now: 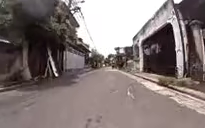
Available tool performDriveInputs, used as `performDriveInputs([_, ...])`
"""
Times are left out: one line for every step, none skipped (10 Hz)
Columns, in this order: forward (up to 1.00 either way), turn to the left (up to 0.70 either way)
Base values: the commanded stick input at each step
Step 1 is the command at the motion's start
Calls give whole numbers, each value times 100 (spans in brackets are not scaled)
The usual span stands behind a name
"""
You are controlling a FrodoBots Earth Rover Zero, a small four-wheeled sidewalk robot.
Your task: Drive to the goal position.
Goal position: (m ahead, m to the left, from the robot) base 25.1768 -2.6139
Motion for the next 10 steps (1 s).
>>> performDriveInputs([100, 0])
performDriveInputs([100, 0])
performDriveInputs([100, 0])
performDriveInputs([100, 0])
performDriveInputs([100, 0])
performDriveInputs([100, 0])
performDriveInputs([100, 0])
performDriveInputs([100, 0])
performDriveInputs([100, 0])
performDriveInputs([100, 0])
